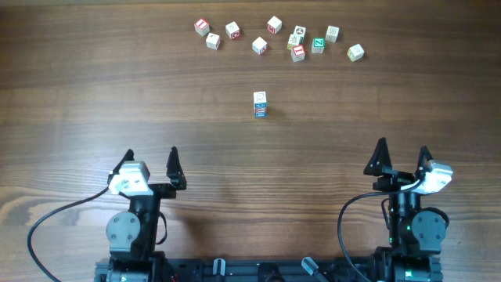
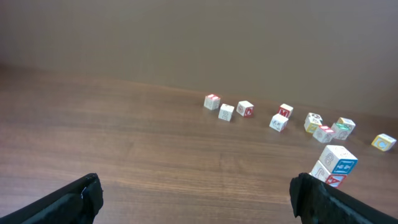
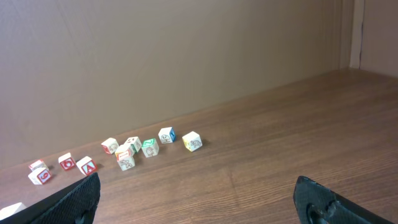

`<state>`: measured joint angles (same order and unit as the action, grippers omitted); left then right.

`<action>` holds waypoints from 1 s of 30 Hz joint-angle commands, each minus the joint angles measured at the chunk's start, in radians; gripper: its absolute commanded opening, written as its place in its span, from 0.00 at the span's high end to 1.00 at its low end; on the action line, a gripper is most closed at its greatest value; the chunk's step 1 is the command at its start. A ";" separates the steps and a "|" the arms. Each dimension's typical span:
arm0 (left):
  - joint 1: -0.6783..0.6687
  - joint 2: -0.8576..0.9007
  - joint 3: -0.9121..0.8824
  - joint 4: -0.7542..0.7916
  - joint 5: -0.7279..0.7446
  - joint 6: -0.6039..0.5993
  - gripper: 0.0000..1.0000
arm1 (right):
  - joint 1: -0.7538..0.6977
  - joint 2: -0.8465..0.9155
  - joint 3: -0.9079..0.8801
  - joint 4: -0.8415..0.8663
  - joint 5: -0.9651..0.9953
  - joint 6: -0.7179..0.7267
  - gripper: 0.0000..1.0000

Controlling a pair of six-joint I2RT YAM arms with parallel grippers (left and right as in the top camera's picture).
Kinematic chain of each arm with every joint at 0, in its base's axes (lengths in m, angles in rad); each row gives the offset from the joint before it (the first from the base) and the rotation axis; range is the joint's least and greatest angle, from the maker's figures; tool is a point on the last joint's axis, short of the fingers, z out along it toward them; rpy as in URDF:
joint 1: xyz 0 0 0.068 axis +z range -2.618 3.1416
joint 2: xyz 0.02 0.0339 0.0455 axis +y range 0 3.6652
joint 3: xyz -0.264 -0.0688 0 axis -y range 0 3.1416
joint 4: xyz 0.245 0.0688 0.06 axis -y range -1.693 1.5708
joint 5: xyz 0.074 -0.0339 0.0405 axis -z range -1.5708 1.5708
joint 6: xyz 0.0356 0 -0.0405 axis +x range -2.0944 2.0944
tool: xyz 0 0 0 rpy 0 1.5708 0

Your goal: Form a tower

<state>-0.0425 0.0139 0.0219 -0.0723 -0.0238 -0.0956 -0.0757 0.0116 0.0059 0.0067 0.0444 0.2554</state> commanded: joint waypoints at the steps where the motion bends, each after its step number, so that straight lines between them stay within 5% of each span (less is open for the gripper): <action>1: 0.008 -0.011 -0.016 -0.004 0.014 0.066 0.00 | -0.004 -0.007 -0.001 0.003 -0.013 -0.016 0.00; 30: 0.008 -0.011 -0.016 -0.002 0.034 0.066 0.00 | -0.004 -0.007 -0.001 0.002 -0.028 -0.019 0.00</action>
<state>-0.0425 0.0135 0.0177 -0.0769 -0.0010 -0.0525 -0.0757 0.0116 0.0059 0.0067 0.0406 0.2554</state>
